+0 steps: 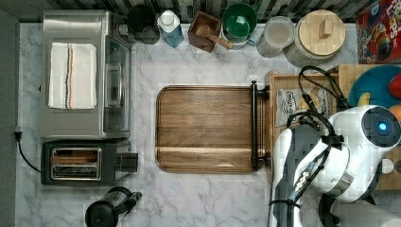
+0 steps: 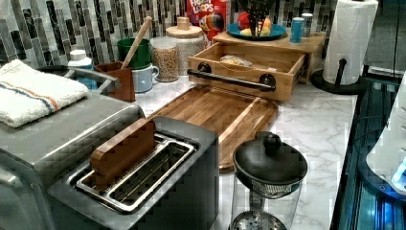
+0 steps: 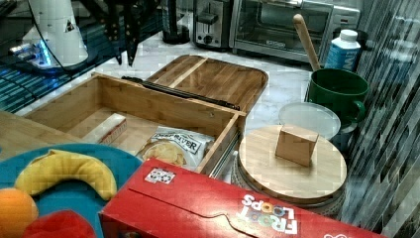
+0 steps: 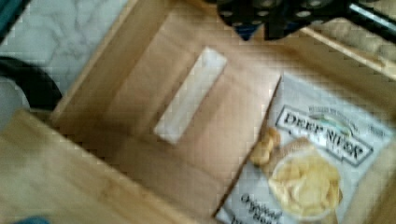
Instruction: Pick up the butter.
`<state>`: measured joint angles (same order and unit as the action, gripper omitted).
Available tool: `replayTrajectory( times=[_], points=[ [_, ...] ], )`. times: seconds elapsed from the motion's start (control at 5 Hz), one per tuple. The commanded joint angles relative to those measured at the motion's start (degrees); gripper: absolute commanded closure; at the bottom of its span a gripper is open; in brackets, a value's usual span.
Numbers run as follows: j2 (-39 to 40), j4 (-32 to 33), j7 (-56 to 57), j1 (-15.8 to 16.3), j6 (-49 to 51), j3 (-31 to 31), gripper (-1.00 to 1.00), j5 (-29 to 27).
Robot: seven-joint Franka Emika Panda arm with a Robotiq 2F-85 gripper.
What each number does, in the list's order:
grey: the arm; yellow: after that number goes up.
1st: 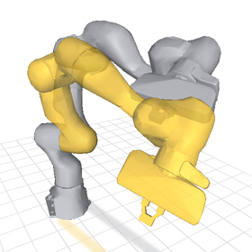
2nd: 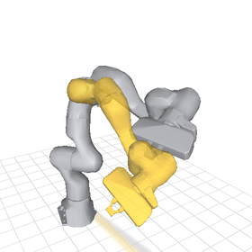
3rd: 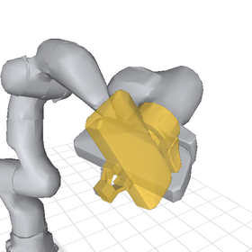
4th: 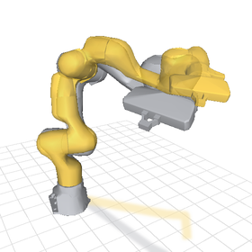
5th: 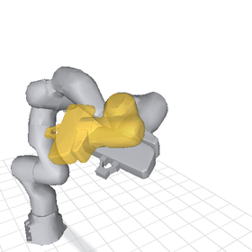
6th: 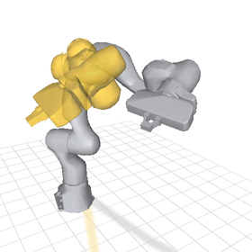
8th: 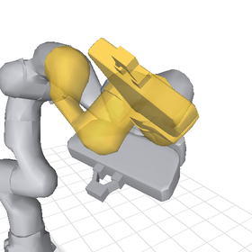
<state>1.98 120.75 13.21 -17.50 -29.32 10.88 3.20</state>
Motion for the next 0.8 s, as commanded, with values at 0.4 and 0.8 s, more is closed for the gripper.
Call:
replayTrajectory(
  times=[0.4,0.8],
  points=[
    [7.3,-6.4,-13.4,-2.6,-1.4,3.5,-1.0,-0.1],
    [7.1,-1.4,-19.2,-2.9,-7.1,4.5,-1.0,0.7]
  ],
)
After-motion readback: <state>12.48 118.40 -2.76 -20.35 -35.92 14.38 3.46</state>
